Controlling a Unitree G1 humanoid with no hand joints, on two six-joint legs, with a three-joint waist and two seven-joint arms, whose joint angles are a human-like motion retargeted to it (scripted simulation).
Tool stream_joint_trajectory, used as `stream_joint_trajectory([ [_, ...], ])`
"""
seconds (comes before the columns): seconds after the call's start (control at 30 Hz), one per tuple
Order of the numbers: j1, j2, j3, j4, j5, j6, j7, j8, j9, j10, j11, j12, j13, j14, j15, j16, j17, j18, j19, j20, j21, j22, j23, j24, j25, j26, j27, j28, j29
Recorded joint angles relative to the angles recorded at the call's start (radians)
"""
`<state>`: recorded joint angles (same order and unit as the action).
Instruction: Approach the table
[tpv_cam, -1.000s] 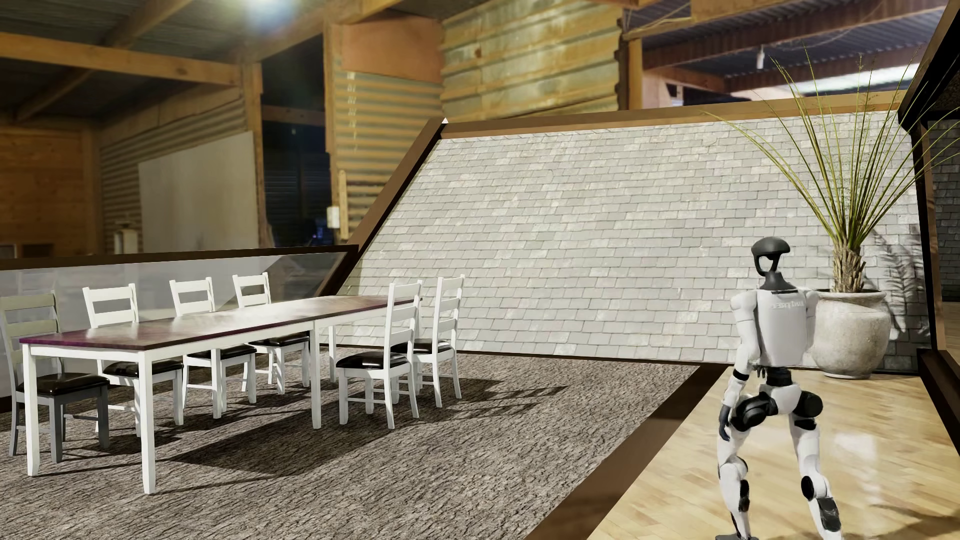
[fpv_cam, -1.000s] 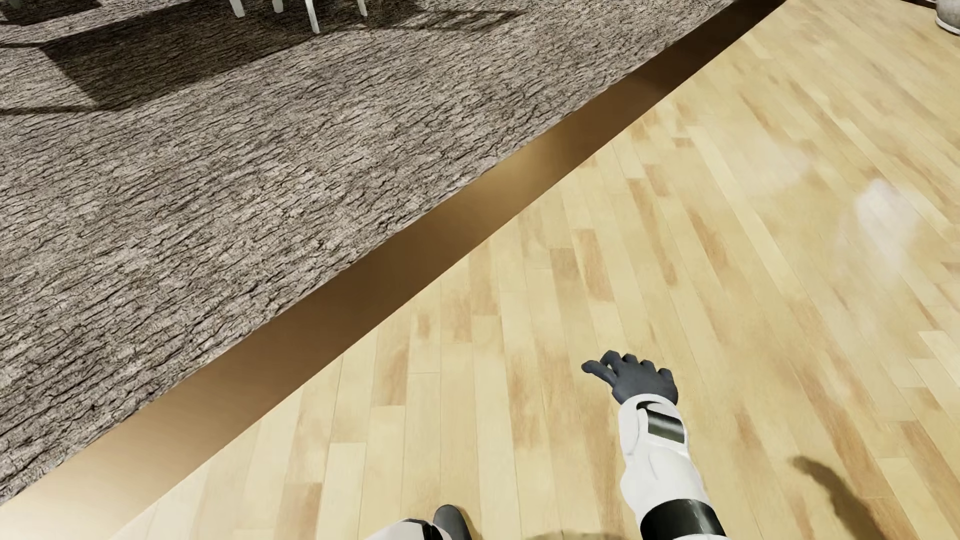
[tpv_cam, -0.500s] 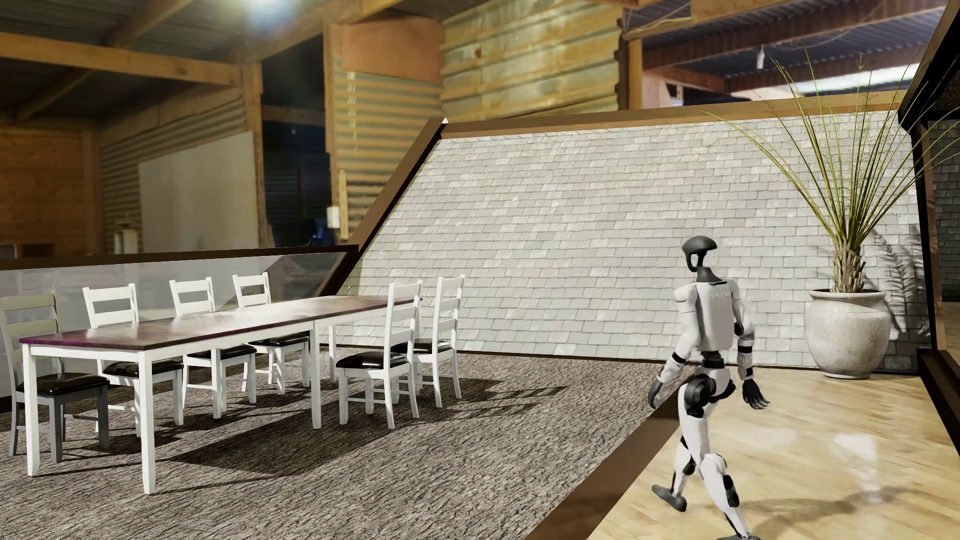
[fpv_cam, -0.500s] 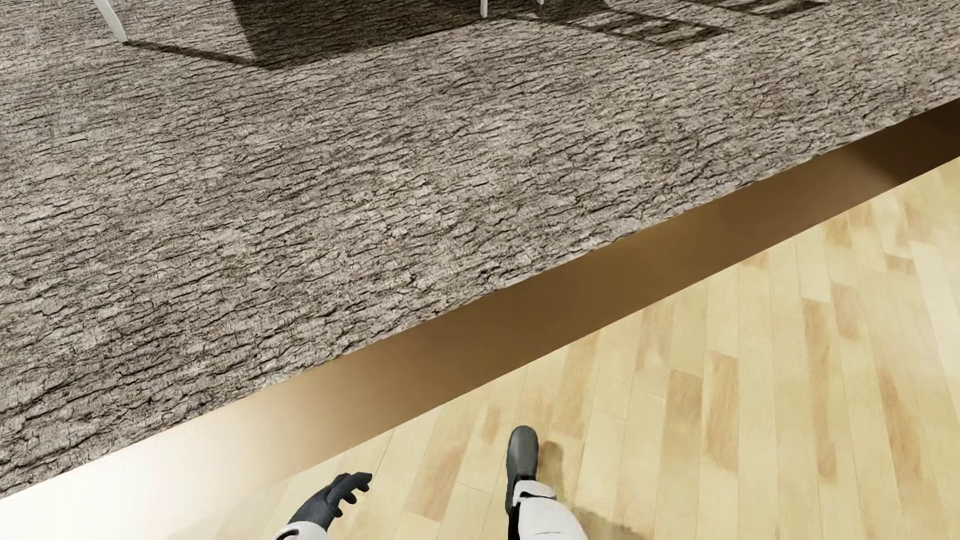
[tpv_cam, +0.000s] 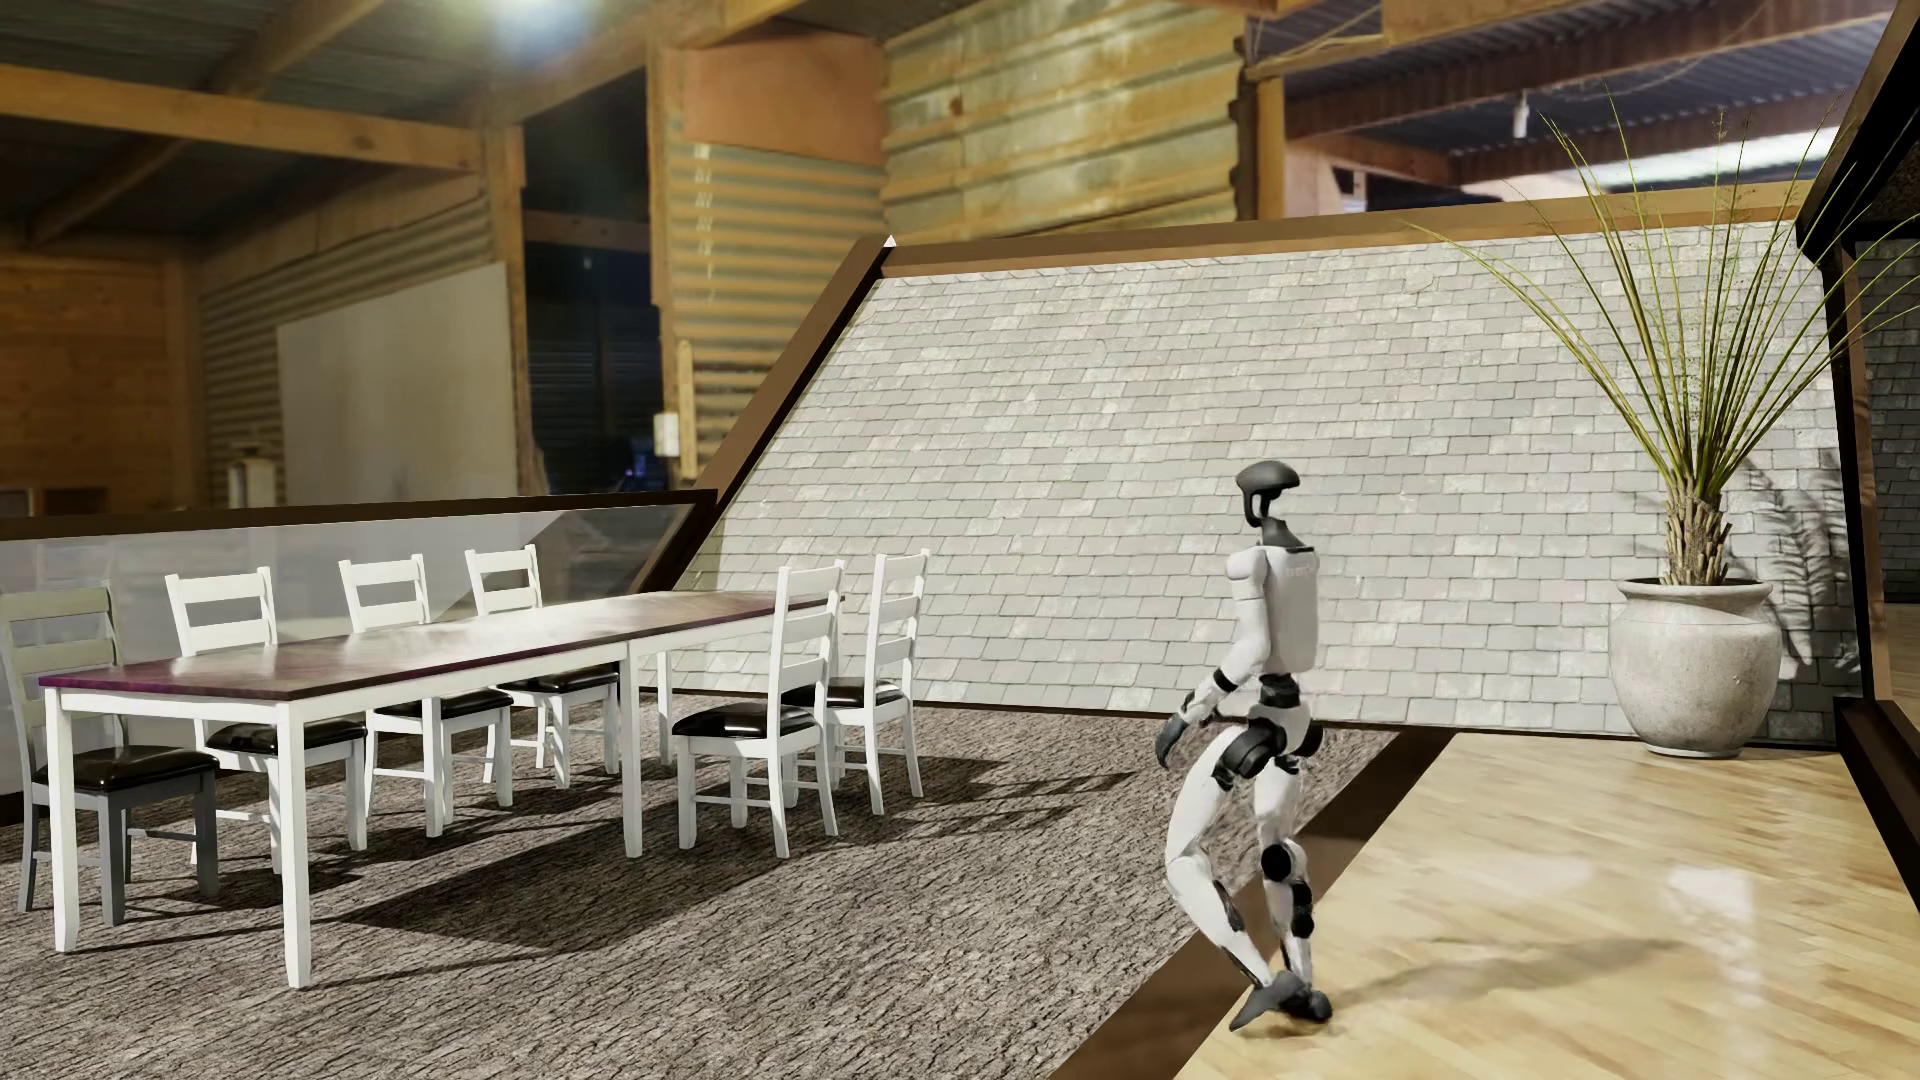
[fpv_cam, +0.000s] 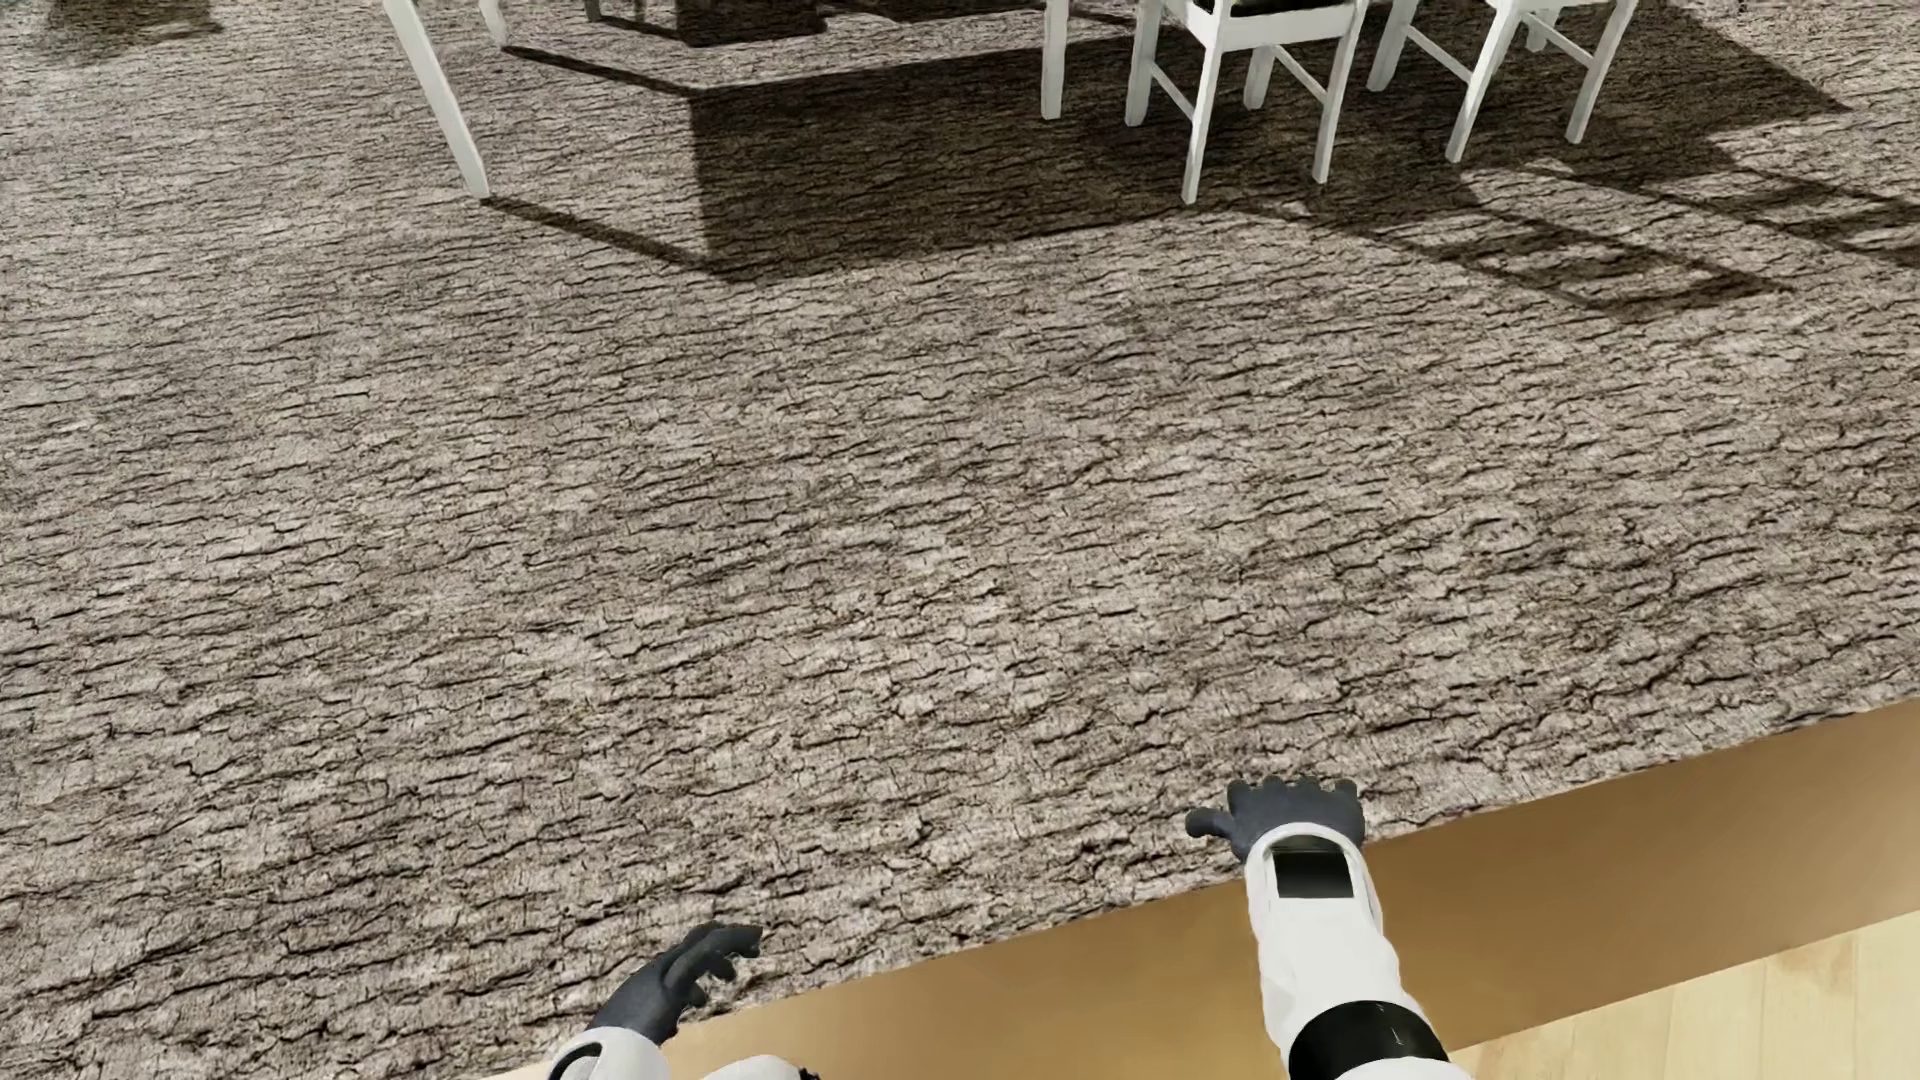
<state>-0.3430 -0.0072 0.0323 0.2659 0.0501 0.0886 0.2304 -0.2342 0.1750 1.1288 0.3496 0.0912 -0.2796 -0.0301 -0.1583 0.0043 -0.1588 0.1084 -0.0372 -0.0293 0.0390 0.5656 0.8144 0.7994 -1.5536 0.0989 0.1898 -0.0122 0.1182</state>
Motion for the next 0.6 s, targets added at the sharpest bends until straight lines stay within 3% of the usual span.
stream_joint_trajectory([
  [0.03,-0.04,0.043,0.012,-0.029,0.014,-0.002,0.002,0.011,0.0,-0.138,-0.012,0.025,-0.043,-0.005,-0.029,-0.001,-0.003,-0.02,0.004,0.036,0.008,-0.047,-0.038,-0.089,0.055,-0.007,-0.006,0.01,-0.025],
  [0.07,-0.061,0.086,0.019,-0.062,0.026,-0.005,-0.001,0.021,0.0,-0.323,-0.026,0.048,-0.078,0.003,-0.057,0.006,-0.003,-0.041,0.009,0.055,0.015,-0.081,-0.079,-0.141,0.122,-0.002,-0.013,0.028,-0.051],
  [0.1,-0.061,0.126,0.021,-0.097,0.038,-0.008,-0.012,0.031,0.0,-0.553,-0.043,0.068,-0.103,0.024,-0.082,0.014,-0.002,-0.07,0.013,0.065,0.024,-0.098,-0.12,-0.155,0.185,0.014,-0.016,0.049,-0.074],
  [0.17,-0.059,0.203,0.014,-0.142,0.06,-0.014,-0.014,0.05,-0.001,-0.946,-0.073,0.086,-0.118,0.03,-0.125,0.025,0.004,-0.116,0.024,0.082,0.044,-0.058,-0.214,-0.109,0.286,0.073,-0.019,0.064,-0.097],
  [0.2,-0.08,0.241,0.005,-0.142,0.067,-0.016,0.037,0.051,0.0,-0.993,-0.077,0.087,-0.099,-0.006,-0.137,0.025,0.008,-0.148,0.033,0.094,0.055,-0.006,-0.258,-0.074,0.315,0.11,-0.018,0.051,-0.099],
  [0.23,-0.099,0.281,-0.003,-0.137,0.067,-0.02,0.09,0.045,0.0,-0.953,-0.072,0.079,-0.06,0.0,-0.141,0.021,0.009,-0.131,0.045,0.108,0.061,0.066,-0.299,-0.041,0.329,0.156,-0.015,0.028,-0.102],
  [0.27,-0.108,0.323,-0.006,-0.135,0.062,-0.026,0.112,0.041,0.0,-0.875,-0.058,0.069,-0.007,0.027,-0.132,0.015,0.015,-0.063,0.056,0.122,0.064,0.147,-0.328,-0.013,0.336,0.206,-0.009,0.001,-0.105],
  [0.33,-0.093,0.381,-0.001,-0.12,0.026,-0.044,0.135,0.061,-0.006,-0.711,0.022,0.09,0.108,0.066,-0.039,0.002,0.042,0.079,0.073,0.135,0.072,0.254,-0.306,0.056,0.332,0.263,0.015,-0.057,-0.097],
  [0.37,-0.077,0.372,0.003,-0.113,-0.009,-0.058,0.155,0.076,-0.008,-0.633,0.121,0.123,0.159,0.035,0.04,-0.009,0.059,0.098,0.085,0.128,0.068,0.268,-0.246,0.096,0.327,0.254,0.043,-0.069,-0.081],
  [0.43,-0.02,0.244,0.009,-0.139,-0.106,-0.093,0.191,0.105,-0.008,-0.544,0.483,0.194,0.246,-0.085,0.209,-0.048,0.094,0.084,0.146,0.143,0.027,0.269,-0.047,0.125,0.317,0.198,0.158,-0.044,-0.019],
  [0.47,0.026,0.14,0.009,-0.166,-0.152,-0.112,0.208,0.131,-0.007,-0.547,0.678,0.215,0.282,-0.126,0.282,-0.069,0.105,0.075,0.146,0.169,0.029,0.268,0.07,0.112,0.286,0.183,0.223,-0.038,0.049],
  [0.5,0.074,0.03,0.005,-0.198,-0.178,-0.129,0.215,0.165,-0.007,-0.564,0.834,0.217,0.322,-0.155,0.293,-0.082,0.101,0.066,0.123,0.191,0.084,0.27,0.167,0.1,0.213,0.18,0.238,-0.043,0.155],
  [0.53,0.12,-0.075,-0.002,-0.23,-0.185,-0.142,0.208,0.194,-0.007,-0.587,0.942,0.201,0.376,-0.179,0.245,-0.08,0.083,0.058,0.105,0.194,0.179,0.277,0.214,0.106,0.11,0.179,0.167,-0.053,0.246],
  [0.57,0.166,-0.171,-0.012,-0.262,-0.182,-0.151,0.188,0.213,-0.009,-0.615,1.003,0.173,0.449,-0.198,0.216,-0.065,0.066,0.049,0.093,0.181,0.24,0.29,0.202,0.133,0.035,0.169,0.057,-0.06,0.268],
  [0.6,0.211,-0.257,-0.025,-0.292,-0.18,-0.157,0.158,0.225,-0.011,-0.644,1.017,0.139,0.538,-0.216,0.212,-0.048,0.069,0.042,0.089,0.161,0.219,0.306,0.158,0.168,0.026,0.153,-0.017,-0.064,0.238],
])
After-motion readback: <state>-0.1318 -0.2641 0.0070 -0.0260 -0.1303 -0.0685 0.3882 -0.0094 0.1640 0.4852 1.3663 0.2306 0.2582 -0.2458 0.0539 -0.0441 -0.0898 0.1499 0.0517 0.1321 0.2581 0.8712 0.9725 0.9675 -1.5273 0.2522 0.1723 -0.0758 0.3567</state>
